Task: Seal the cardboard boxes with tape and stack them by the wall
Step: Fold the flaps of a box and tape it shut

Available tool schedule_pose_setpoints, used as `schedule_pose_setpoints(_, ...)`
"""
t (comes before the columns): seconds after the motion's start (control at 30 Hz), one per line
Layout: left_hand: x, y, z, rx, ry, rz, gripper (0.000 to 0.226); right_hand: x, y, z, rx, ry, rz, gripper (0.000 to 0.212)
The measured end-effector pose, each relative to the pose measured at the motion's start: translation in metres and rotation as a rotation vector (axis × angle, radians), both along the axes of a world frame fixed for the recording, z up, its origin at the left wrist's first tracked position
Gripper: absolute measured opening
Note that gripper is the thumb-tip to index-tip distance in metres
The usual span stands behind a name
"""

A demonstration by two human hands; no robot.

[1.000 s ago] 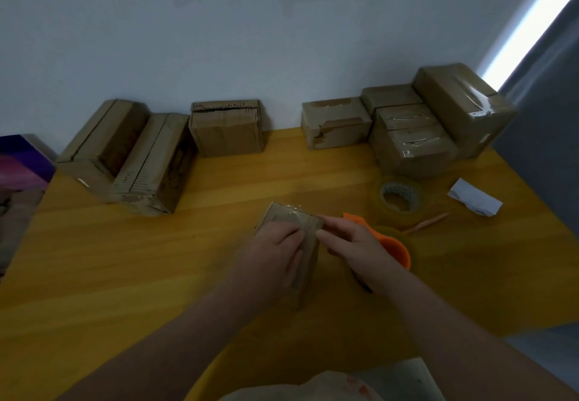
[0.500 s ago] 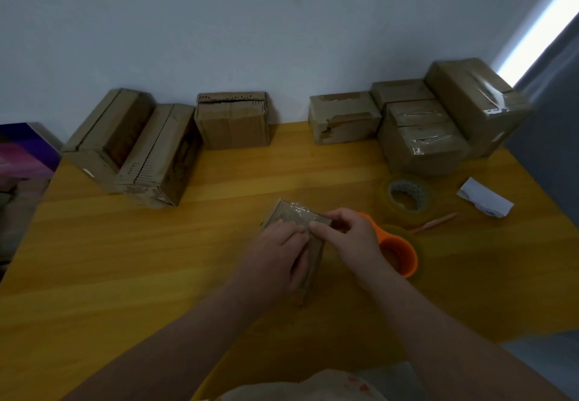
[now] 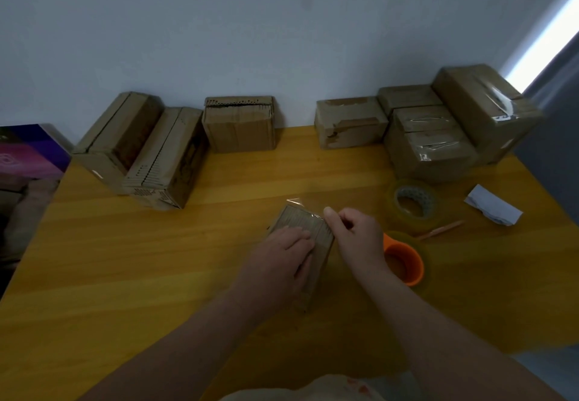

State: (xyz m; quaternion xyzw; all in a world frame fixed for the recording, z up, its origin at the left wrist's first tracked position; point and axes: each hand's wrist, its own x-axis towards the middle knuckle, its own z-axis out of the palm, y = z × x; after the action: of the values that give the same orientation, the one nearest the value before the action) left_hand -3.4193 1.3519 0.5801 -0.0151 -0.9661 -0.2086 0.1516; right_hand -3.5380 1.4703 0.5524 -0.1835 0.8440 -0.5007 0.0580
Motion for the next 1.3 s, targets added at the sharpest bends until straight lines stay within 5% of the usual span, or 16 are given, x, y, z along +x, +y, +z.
schedule_pose_setpoints(0.27,0.007,-0.016,-0.001,-0.042,0.11,0.012,0.015,-0.002,-0.008,0.028,0.0,-0.151,0.093,0.039)
schedule_pose_setpoints(0.43,0.005,-0.018,0.002,0.192,0.026,0.439,0.071,-0.006,-0.021,0.03,0.068,-0.063,0.172,0.009)
schedule_pose_setpoints(0.53,0.002,-0.027,0.0,0.347,-0.224,0.41,0.092,-0.007,-0.023,0.027,0.038,-0.074,0.148,0.015)
schedule_pose_setpoints(0.7,0.0,-0.031,0.003,0.245,-0.385,0.189,0.078,-0.01,-0.024,0.027,0.06,-0.133,0.137,0.017)
schedule_pose_setpoints(1.0,-0.003,-0.029,0.01,-0.152,-0.496,0.153,0.07,-0.014,-0.026,0.026,0.094,-0.201,0.113,0.021)
schedule_pose_setpoints(1.3,-0.011,-0.035,0.009,-0.097,-0.588,0.107,0.06,-0.014,-0.026,0.024,0.048,-0.257,0.08,0.022)
